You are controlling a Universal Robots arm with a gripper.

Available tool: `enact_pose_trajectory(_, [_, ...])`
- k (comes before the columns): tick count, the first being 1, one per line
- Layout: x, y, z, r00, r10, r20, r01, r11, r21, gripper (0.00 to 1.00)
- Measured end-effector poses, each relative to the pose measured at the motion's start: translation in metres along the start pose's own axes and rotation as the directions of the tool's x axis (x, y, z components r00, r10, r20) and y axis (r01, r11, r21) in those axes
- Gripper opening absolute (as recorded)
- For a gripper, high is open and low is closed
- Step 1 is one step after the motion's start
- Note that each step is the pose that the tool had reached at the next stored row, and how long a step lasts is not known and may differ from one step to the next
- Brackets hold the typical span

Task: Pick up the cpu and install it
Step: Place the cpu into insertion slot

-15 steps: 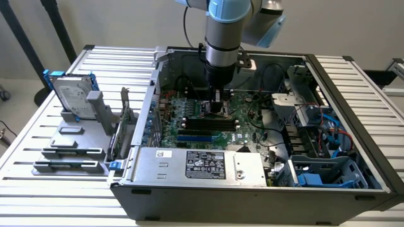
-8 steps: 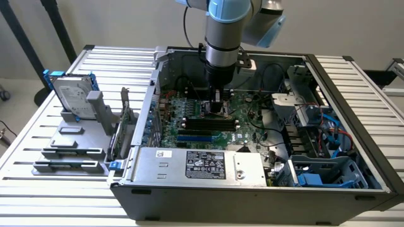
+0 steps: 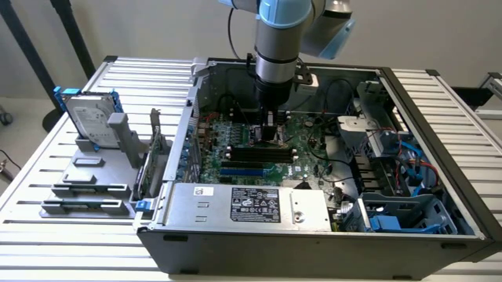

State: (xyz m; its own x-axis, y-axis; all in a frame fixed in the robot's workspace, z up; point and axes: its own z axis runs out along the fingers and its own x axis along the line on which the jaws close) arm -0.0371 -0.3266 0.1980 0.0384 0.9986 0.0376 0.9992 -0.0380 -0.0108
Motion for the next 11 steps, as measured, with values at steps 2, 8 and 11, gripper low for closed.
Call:
enact_pose_trajectory(2, [0.0,0.0,-0.0015,1.0,0.002,-0.0001,-0.002,1.0,-0.0001,0.62])
enact_pose_trajectory(8, [0.0,-0.0006,-0.0121,1.0,0.006,-0.0003,-0.006,1.0,-0.0003,0.62])
enact_pose_trajectory(11, [0.001,-0.0037,-0.0186,1.0,0.007,-0.0011,-0.007,1.0,-0.0003,0.62])
